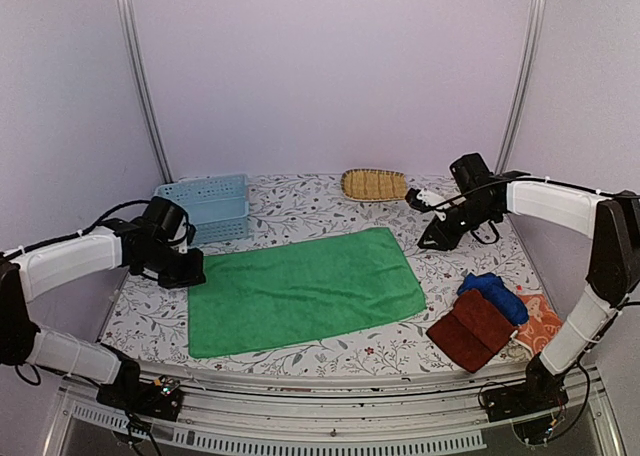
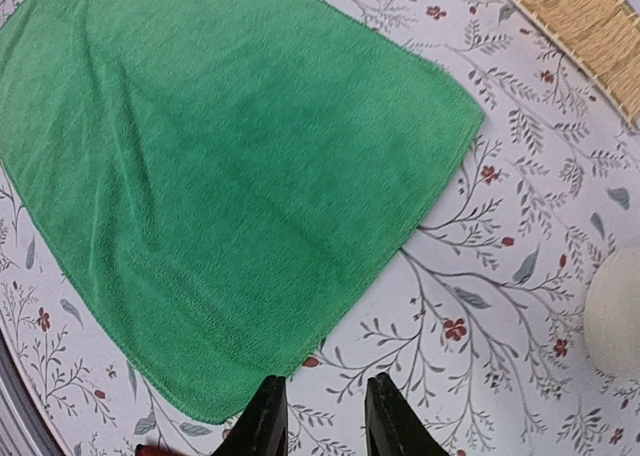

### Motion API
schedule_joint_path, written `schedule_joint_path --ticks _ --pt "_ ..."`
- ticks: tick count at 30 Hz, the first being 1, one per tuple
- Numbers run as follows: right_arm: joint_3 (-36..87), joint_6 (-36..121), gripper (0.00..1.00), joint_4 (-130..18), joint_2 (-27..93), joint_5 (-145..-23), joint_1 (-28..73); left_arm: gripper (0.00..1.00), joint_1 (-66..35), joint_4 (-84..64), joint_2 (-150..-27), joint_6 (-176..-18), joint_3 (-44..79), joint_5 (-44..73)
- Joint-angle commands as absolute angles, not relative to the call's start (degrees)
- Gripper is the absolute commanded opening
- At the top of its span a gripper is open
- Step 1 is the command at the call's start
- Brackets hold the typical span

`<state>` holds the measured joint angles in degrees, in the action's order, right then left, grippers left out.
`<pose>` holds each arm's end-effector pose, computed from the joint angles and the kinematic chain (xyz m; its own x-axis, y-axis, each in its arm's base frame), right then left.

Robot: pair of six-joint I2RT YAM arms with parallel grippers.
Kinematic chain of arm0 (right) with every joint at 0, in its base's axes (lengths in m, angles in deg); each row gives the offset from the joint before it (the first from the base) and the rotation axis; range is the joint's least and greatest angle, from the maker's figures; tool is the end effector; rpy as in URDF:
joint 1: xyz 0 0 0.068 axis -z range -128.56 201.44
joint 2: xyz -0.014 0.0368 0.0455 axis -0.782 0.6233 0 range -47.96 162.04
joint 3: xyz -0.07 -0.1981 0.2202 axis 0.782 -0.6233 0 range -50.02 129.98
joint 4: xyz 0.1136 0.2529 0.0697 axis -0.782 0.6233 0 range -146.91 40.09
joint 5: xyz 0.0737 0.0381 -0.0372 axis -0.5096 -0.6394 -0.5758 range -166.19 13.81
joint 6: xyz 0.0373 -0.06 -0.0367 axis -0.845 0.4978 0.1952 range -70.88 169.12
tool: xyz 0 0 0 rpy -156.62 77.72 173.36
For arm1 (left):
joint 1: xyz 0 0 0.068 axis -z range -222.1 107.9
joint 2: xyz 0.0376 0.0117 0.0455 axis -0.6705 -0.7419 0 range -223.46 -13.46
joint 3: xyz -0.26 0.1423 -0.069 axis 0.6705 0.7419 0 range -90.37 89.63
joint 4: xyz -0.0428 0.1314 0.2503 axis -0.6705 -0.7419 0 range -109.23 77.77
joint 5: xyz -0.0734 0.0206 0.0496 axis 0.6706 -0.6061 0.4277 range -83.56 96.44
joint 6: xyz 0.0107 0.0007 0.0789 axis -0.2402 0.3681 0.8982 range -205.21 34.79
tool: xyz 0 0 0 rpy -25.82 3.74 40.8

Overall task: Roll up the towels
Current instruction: Smooth out the towel at the center of the board.

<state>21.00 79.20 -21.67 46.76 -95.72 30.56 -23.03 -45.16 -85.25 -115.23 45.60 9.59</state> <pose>0.3545 0.1598 0.2363 -0.4433 -0.6748 -0.5900 -0.8313 0.5556 -0.0109 0.2491 -0.0901 0.1978 -0.8895 -0.2209 -0.3999 -0.1076 0.9520 -0.2866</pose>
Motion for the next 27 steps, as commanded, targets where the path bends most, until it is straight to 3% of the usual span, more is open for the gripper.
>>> schedule_joint_path --ticks 1,8,16,19,27 --pt "15.1 81.2 0.27 -15.8 45.5 -98.4 30.5 0.00 -18.4 -55.8 -84.2 -117.3 47.3 16.7" --pt "11.0 83.6 0.20 -13.9 47.4 -100.2 26.8 0.00 -13.1 -58.7 -84.1 -123.8 51.4 17.8" --pt "10.1 84.0 0.20 -17.0 53.3 -96.7 25.6 0.00 -9.3 -59.0 -87.4 -128.6 52.5 12.1" --pt "8.8 84.4 0.15 -17.9 54.7 -95.5 25.2 0.00 -7.5 -60.1 -89.6 -129.9 52.1 10.2" --pt "3.9 84.3 0.14 -19.6 53.5 -88.7 25.2 0.00 -4.6 -62.0 -90.2 -133.0 53.7 8.5"
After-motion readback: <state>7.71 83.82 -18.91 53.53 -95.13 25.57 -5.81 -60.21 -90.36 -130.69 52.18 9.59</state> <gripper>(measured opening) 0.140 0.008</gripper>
